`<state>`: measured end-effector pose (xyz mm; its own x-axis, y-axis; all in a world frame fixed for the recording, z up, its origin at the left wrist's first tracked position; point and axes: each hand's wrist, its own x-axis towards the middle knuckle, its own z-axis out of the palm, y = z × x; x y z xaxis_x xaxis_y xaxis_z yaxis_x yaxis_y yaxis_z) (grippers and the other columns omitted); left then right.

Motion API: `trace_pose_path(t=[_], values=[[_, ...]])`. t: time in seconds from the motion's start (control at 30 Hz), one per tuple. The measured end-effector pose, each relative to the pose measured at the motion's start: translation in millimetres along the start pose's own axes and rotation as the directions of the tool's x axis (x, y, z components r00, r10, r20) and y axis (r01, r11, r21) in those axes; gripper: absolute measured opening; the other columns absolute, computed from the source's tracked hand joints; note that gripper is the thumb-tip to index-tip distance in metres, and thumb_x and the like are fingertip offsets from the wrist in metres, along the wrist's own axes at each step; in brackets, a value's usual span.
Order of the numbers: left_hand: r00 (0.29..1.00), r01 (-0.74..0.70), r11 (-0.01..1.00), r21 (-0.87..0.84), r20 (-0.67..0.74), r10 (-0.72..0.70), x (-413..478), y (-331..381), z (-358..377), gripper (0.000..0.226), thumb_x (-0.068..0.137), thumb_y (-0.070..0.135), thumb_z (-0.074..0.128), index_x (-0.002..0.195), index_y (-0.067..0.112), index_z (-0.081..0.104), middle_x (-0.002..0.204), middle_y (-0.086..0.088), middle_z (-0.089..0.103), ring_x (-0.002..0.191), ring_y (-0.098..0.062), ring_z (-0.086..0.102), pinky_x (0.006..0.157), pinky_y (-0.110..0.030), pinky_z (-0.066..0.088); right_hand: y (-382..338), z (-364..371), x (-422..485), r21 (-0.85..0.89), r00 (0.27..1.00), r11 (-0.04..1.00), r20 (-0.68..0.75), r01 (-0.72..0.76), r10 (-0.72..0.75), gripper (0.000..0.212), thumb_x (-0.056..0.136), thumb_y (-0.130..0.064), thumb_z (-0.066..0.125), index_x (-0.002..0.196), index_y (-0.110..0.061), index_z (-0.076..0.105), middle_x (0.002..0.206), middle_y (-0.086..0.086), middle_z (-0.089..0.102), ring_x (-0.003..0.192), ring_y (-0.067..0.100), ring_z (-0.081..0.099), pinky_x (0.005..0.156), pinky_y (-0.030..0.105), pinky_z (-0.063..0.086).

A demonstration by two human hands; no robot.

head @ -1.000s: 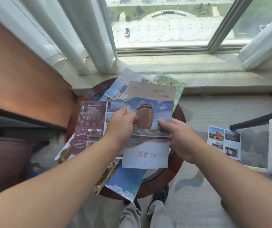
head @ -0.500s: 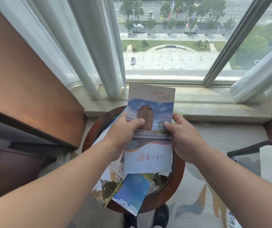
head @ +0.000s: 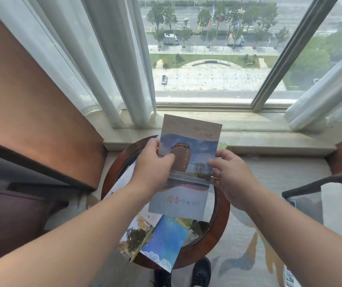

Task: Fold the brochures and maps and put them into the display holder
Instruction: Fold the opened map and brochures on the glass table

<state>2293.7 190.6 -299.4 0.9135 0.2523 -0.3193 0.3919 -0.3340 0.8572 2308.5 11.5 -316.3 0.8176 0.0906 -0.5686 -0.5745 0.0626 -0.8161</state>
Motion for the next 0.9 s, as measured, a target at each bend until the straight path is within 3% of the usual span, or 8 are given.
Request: trace_pose_path(t=[0.13,0.27,0.37,0.43,0.53,0.63,0.8,0.9], values=[[0.994,0.088,0.996,-0.034,0.067,-0.086,-1,-1,3,0.051,0.084,0.024,0.056,0.133,0.032,0.044,0.125,0.003,0.051,0.108,-0.016,0.053,0.083,-0.036,0.046,-2,0,-3,0.034,0.999,0.999,0.040,0.011,-0.012,0.023,0.096,0.002,0.042,0.097,-0.013,0.060,0.103,0.022,0.066,0.084,0.035,0.065,0.074,0.048,0.054],[0.969,0.218,0.951,-0.220,0.162,-0.184,-1,-1,7,0.028,0.085,0.015,0.056,0.110,0.022,0.063,0.106,-0.007,0.071,0.100,-0.028,0.066,0.085,-0.048,0.055,-1,0,-4,-0.004,1.000,1.000,-0.001,0.017,-0.017,0.022,0.095,0.000,0.044,0.100,-0.015,0.060,0.112,0.024,0.066,0.091,0.038,0.067,0.085,0.056,0.052],[0.969,0.209,0.937,-0.282,0.191,-0.159,1,-4,13,0.029,0.090,0.003,0.051,0.105,0.021,0.068,0.098,-0.008,0.074,0.083,-0.025,0.070,0.067,-0.037,0.057,1,-4,-4,-0.176,0.995,0.984,-0.089,0.020,-0.036,0.035,0.090,-0.012,0.053,0.122,-0.026,0.053,0.123,0.006,0.059,0.101,0.030,0.066,0.086,0.056,0.055],[0.958,0.217,0.929,-0.299,0.246,-0.145,1,-6,19,0.035,0.088,0.001,0.050,0.106,0.023,0.069,0.101,-0.009,0.075,0.087,-0.027,0.070,0.072,-0.039,0.057,2,-10,-5,-0.228,0.992,0.974,-0.118,0.010,-0.038,0.045,0.086,-0.015,0.055,0.129,-0.027,0.050,0.121,0.001,0.061,0.100,0.027,0.067,0.085,0.055,0.056],[0.952,0.210,0.957,-0.200,0.264,-0.154,0,-11,33,0.039,0.087,0.002,0.052,0.112,0.029,0.063,0.107,-0.007,0.072,0.101,-0.033,0.066,0.088,-0.051,0.054,7,-19,-6,-0.302,0.988,0.953,-0.138,0.026,-0.071,0.025,0.087,-0.011,0.051,0.103,-0.026,0.063,0.098,0.002,0.072,0.089,0.027,0.070,0.080,0.058,0.056],[0.960,0.186,0.977,-0.108,0.230,-0.158,0,-20,47,0.040,0.086,0.002,0.053,0.107,0.036,0.060,0.103,-0.001,0.071,0.099,-0.029,0.065,0.081,-0.044,0.055,17,-27,-4,-0.343,0.978,0.939,-0.186,0.026,-0.095,0.021,0.088,-0.009,0.050,0.093,-0.026,0.063,0.092,0.004,0.072,0.086,0.028,0.070,0.077,0.057,0.057],[0.956,0.194,0.981,-0.018,0.229,-0.184,5,-36,73,0.040,0.085,0.003,0.052,0.113,0.030,0.058,0.105,-0.003,0.068,0.098,-0.029,0.065,0.086,-0.050,0.056,43,-47,7,-0.482,0.961,0.876,-0.226,0.030,-0.158,0.023,0.088,-0.017,0.054,0.105,-0.032,0.053,0.085,-0.003,0.066,0.077,0.018,0.066,0.069,0.044,0.056],[0.947,0.159,0.977,0.141,0.257,-0.192,6,-62,94,0.030,0.088,0.011,0.053,0.116,0.023,0.052,0.105,-0.006,0.065,0.094,-0.028,0.062,0.081,-0.047,0.053,68,-65,18,-0.611,0.946,0.792,-0.252,0.010,-0.206,0.031,0.089,-0.018,0.056,0.116,-0.031,0.048,0.079,-0.008,0.058,0.071,0.010,0.059,0.056,0.032,0.042]])
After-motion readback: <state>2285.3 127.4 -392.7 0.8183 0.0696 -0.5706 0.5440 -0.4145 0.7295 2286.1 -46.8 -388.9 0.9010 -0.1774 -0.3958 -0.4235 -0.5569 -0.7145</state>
